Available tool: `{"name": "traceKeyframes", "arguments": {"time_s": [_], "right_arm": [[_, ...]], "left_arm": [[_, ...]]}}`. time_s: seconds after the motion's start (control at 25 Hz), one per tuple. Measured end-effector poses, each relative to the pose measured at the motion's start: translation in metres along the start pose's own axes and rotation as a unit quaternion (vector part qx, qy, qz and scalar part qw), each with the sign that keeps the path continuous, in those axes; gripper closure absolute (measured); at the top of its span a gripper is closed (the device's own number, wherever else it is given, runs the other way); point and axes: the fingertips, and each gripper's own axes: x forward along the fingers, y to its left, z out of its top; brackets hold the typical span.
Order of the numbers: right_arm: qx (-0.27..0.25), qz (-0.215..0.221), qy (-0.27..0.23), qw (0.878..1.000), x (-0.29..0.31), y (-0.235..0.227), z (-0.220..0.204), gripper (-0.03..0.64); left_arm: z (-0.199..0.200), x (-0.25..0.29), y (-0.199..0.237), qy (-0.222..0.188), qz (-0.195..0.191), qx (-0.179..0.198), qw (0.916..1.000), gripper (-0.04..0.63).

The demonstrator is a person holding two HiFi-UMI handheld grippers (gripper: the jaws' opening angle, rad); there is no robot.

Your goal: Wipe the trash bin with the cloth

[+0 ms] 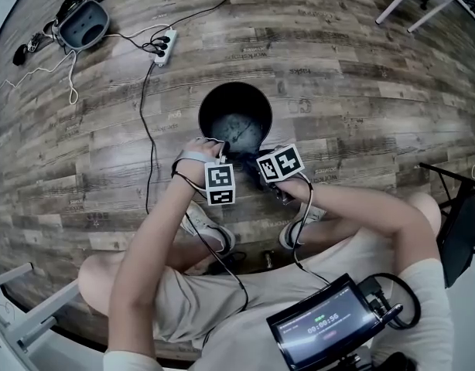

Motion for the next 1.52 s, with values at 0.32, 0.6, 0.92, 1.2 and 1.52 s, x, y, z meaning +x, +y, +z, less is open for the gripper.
{"name": "traceKeyframes", "arguments": {"time_s": [0.32,0.6,0.92,1.2,1.52], "right_arm": [[-0.018,-0.013,0.012,1.000,0.027,-0.020,-0.008,0.537],[-0.047,-0.030,0.024,0.998,0.055,-0.044,-0.028,0.537],[-0.057,-0.056,0.041,0.996,0.106,-0.071,-0.056,0.537],[-0.049,-0.087,0.062,0.993,0.139,-0.090,-0.076,0.537],[-0.025,-0.050,0.081,0.995,0.116,-0.068,-0.078,0.537]], "left_arm": [[0.001,0.001,0.000,0.012,-0.014,-0.018,0.9996,0.497],[0.002,0.002,-0.001,0.010,-0.021,-0.019,0.9995,0.497],[0.002,0.004,-0.001,0.009,-0.019,-0.013,0.9997,0.497],[0.001,0.005,-0.001,0.011,-0.015,-0.018,0.9997,0.497],[0.000,0.007,-0.002,0.018,-0.013,-0.024,0.9995,0.497]]}}
